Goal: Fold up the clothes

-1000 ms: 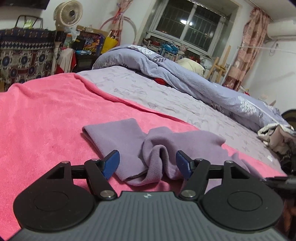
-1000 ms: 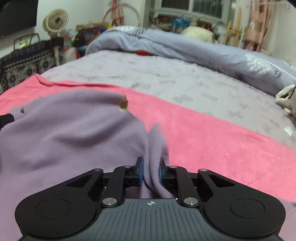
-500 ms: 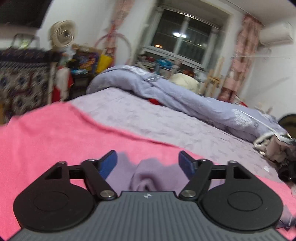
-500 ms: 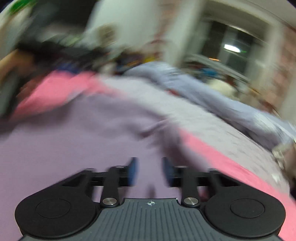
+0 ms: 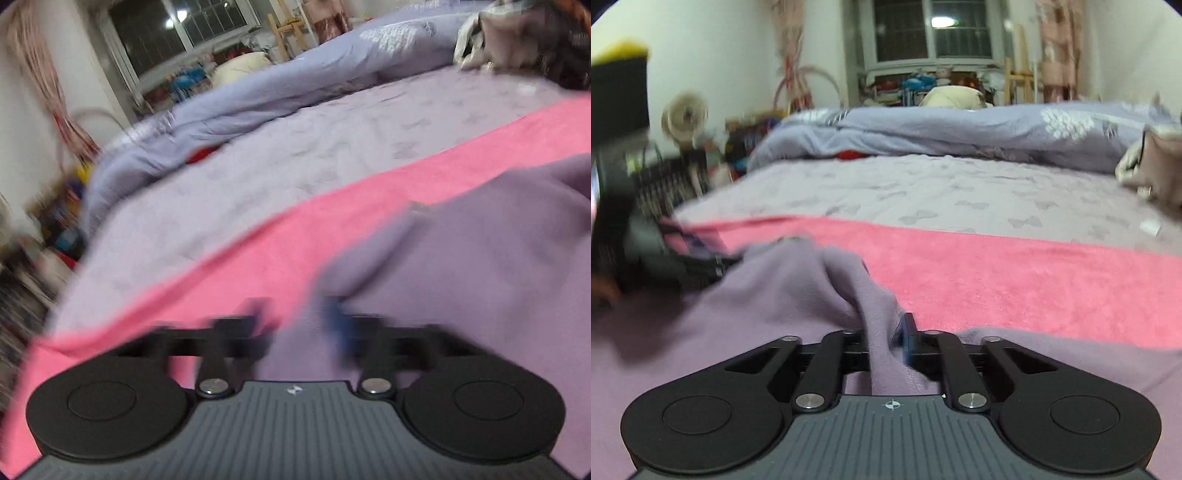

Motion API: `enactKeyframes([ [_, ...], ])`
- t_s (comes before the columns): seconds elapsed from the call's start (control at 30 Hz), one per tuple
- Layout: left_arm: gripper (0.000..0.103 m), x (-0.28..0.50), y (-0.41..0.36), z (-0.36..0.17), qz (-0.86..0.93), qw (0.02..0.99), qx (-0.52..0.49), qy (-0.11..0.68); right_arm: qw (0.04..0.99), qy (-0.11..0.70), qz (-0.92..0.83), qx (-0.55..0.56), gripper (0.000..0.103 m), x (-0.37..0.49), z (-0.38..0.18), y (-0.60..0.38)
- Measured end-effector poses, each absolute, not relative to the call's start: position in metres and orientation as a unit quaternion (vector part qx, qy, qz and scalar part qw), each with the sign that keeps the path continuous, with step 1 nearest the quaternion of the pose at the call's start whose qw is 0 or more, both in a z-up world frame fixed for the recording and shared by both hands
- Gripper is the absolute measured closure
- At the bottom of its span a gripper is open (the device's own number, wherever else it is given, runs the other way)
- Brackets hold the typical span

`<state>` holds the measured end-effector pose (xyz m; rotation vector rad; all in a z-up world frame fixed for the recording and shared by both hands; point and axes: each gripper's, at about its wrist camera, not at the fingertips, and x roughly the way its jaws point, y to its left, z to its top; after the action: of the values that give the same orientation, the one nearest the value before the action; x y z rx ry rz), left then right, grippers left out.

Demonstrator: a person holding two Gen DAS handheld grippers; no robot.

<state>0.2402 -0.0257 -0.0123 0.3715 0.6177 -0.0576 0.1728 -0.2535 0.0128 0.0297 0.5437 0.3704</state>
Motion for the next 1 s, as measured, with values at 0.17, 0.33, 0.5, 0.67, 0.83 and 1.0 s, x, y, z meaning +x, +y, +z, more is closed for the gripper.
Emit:
enactKeyframes([
  [0.17, 0.1, 0.193, -0.023, 0.018, -0.052, 0.945, 0.161, 0.279, 0.949, 0.233, 0.213, -0.006, 0.094, 0.128, 0.036, -0.263],
  [0.33, 0.1, 0.113, 0.011, 0.061, -0.081, 0.959, 0.135, 0.236, 0.937, 0.18, 0.285, -0.097, 0.095, 0.051, 0.068, -0.261],
  [0.5, 0.096, 0.046, 0.039, 0.06, -0.1, 0.955, 0.128, 0.248, 0.885, 0.189, 0.351, -0.241, 0.094, -0.036, 0.059, -0.249],
  [0.67, 0.088, -0.002, 0.057, 0.031, -0.092, 0.937, 0.165, 0.293, 0.853, 0.206, 0.359, -0.317, 0.086, -0.082, 0.031, -0.255],
  [0.83, 0.08, -0.03, 0.07, 0.02, -0.07, 0.939, 0.163, 0.295, 0.889, 0.169, 0.308, -0.294, 0.034, -0.078, 0.048, -0.267],
  [1.0, 0.053, -0.031, 0.055, 0.046, -0.092, 0.956, 0.118, 0.251, 0.923, 0.167, 0.273, -0.213, 0.033, -0.036, 0.067, -0.26],
])
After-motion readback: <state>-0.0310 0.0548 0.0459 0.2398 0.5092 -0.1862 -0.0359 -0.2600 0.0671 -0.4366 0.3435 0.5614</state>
